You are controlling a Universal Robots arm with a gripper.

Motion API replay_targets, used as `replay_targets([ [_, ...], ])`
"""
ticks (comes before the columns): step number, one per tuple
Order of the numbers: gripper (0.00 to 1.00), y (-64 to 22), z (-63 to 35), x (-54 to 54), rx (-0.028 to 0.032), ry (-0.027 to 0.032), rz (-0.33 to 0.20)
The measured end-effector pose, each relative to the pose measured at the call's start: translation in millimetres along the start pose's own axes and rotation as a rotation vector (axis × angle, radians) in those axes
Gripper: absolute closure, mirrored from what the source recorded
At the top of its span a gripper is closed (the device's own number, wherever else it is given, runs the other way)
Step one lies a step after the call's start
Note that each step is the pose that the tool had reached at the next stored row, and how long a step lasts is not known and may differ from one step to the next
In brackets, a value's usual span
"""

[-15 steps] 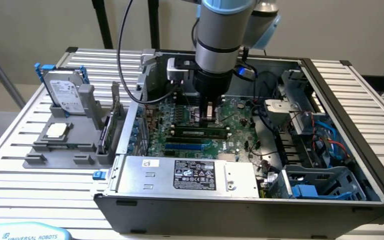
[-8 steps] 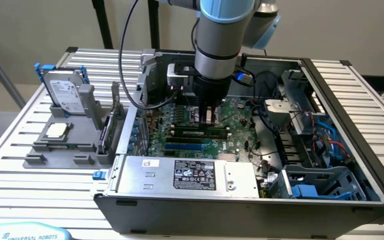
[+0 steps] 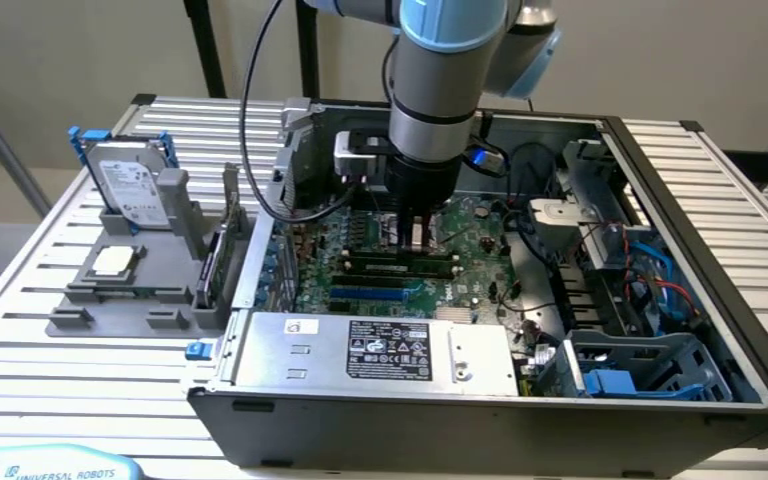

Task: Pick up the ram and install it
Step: 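Press down the ram until it locks into place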

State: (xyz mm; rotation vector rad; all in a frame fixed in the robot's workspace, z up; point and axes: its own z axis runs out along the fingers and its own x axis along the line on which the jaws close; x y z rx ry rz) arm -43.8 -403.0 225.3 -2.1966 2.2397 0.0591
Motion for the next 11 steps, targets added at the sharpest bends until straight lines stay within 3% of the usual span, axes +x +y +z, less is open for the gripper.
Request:
replay_targets([
  [2,0.89,-0.1,-5.2,-0.5,-0.0027,-0.0026,0.000],
  [6,0.89,-0.3,-20.7,-0.9,-0.0094,-0.0005,0.000],
  [11,0.89,-0.5,-24.2,-1.0,-0.0113,-0.0012,0.000],
])
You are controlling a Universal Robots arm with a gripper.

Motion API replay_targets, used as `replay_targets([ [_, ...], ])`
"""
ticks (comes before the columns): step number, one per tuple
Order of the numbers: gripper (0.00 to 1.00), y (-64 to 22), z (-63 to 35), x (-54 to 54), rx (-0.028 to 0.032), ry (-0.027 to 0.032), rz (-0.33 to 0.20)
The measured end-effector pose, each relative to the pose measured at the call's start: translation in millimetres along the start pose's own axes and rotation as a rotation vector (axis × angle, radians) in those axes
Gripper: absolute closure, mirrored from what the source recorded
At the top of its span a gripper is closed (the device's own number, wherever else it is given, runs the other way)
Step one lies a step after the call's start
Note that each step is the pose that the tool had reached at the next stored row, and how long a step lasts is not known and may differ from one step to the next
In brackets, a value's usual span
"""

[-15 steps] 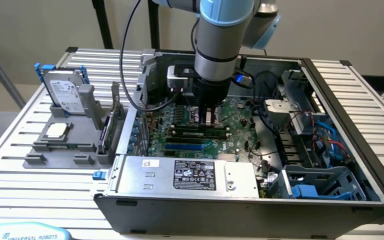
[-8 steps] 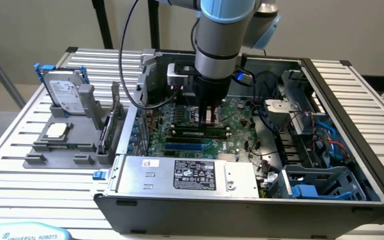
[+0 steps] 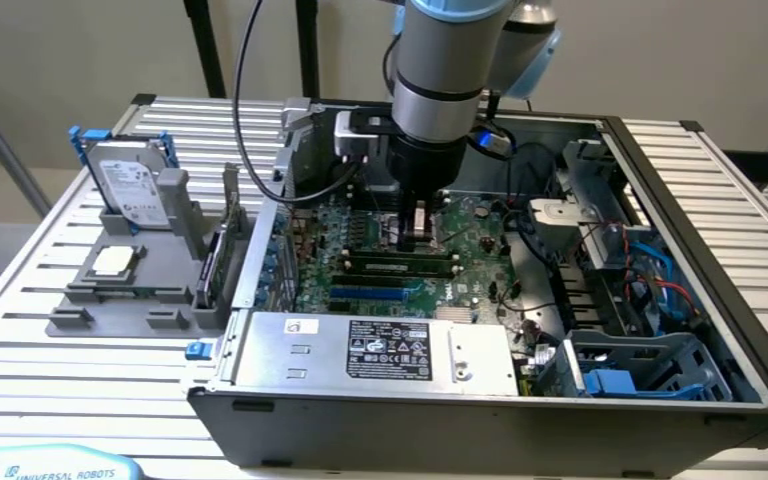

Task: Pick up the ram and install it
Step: 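Press down the ram until it locks into place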

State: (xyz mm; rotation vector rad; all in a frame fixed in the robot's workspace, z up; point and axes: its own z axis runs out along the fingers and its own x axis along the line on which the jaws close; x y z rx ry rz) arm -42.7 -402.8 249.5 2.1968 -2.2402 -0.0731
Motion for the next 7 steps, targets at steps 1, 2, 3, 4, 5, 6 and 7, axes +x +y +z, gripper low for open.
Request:
replay_targets([
  [1,0.89,0.0,0.0,0.0,-0.0001,0.0001,0.000],
  [2,0.89,0.0,0.0,0.0,-0.0001,0.0000,0.000],
  [3,0.89,0.0,-0.1,0.0,-0.0001,0.0001,0.000],
  [4,0.89,0.0,-0.1,0.0,-0.0001,0.0002,0.000],
  [5,0.89,0.0,-0.1,0.0,-0.0001,0.0002,0.000],
  [6,0.89,0.0,-0.1,0.0,-0.0001,0.0002,0.000],
  [7,0.89,0.0,-0.1,0.0,-0.0001,0.0001,0.000],
])
